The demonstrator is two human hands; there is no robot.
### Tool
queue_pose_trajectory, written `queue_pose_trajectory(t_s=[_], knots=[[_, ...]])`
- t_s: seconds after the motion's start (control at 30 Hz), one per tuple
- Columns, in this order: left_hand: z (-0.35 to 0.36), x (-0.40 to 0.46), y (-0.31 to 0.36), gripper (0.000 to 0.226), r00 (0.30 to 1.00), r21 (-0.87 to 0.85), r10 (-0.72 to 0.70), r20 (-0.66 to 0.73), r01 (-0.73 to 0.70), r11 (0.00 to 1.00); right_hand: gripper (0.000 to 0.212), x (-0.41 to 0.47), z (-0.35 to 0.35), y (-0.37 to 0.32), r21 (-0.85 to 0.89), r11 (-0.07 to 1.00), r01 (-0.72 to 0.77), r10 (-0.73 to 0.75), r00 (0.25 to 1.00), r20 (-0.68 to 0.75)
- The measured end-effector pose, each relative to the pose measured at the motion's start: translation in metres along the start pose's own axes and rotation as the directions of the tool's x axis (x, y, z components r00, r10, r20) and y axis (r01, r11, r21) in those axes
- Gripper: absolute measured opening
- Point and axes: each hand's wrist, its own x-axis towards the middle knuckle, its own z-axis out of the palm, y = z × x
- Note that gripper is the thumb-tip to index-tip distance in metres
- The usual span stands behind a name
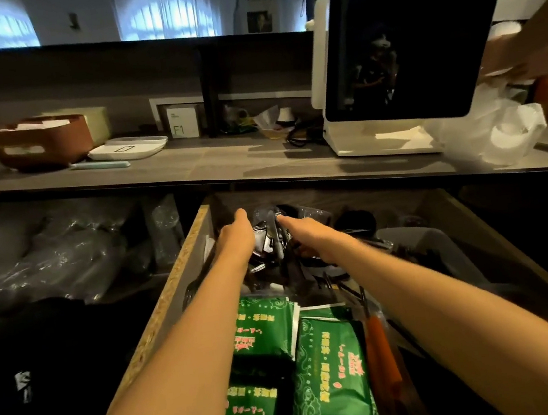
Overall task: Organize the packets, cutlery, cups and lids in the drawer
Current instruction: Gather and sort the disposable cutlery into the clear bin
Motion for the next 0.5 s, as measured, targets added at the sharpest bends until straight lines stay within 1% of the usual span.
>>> queue_pose_trajectory(t_s=[0.1,0.13,0.2,0.23,0.27,0.3,0.4,0.43,0.47,0.5], knots=[[-0.001,-0.001,0.002,0.063,0.999,0.014,-0.027,0.047,0.026,1.0,0.062,0.008,0.005,-0.005,-0.032,0.999,-0.013,0.015,0.999,0.034],[-0.001,-0.001,0.001,0.06,0.999,0.021,-0.026,0.042,0.025,0.999,0.064,0.008,0.007,-0.005,-0.083,0.996,-0.014,0.017,0.999,0.041],[0.0,-0.002,-0.001,0.051,1.0,0.013,0.005,0.028,-0.005,1.0,0.063,0.009,0.011,-0.003,-0.256,0.967,-0.001,0.011,0.999,0.04],[-0.001,-0.002,-0.003,0.046,0.999,-0.002,0.026,0.018,-0.026,1.0,0.059,0.01,0.013,-0.002,-0.33,0.944,0.019,-0.01,1.0,0.029],[0.0,-0.002,-0.004,0.041,0.999,-0.018,0.046,0.006,-0.046,0.999,0.054,0.01,0.013,0.0,-0.361,0.931,0.052,-0.05,0.999,0.015],[0.0,-0.003,-0.005,0.036,0.999,-0.036,0.053,-0.004,-0.053,0.998,0.049,0.013,0.012,0.003,-0.339,0.937,0.082,-0.086,0.996,0.004],[0.001,-0.007,-0.002,0.023,0.998,-0.09,0.055,-0.027,-0.057,0.994,0.03,0.011,0.002,0.007,-0.162,0.97,0.181,-0.187,0.982,-0.022],[0.003,-0.008,-0.001,0.018,0.997,-0.102,0.067,-0.032,-0.07,0.992,0.024,0.009,-0.002,0.008,-0.15,0.965,0.214,-0.221,0.975,-0.031],[0.004,-0.008,0.001,0.02,0.995,-0.108,0.096,-0.039,-0.1,0.989,0.024,0.006,-0.006,0.008,-0.176,0.955,0.238,-0.251,0.966,-0.055],[0.005,-0.009,0.002,0.029,0.99,-0.109,0.134,-0.051,-0.138,0.984,0.03,0.004,-0.009,0.007,-0.221,0.944,0.246,-0.272,0.958,-0.095]])
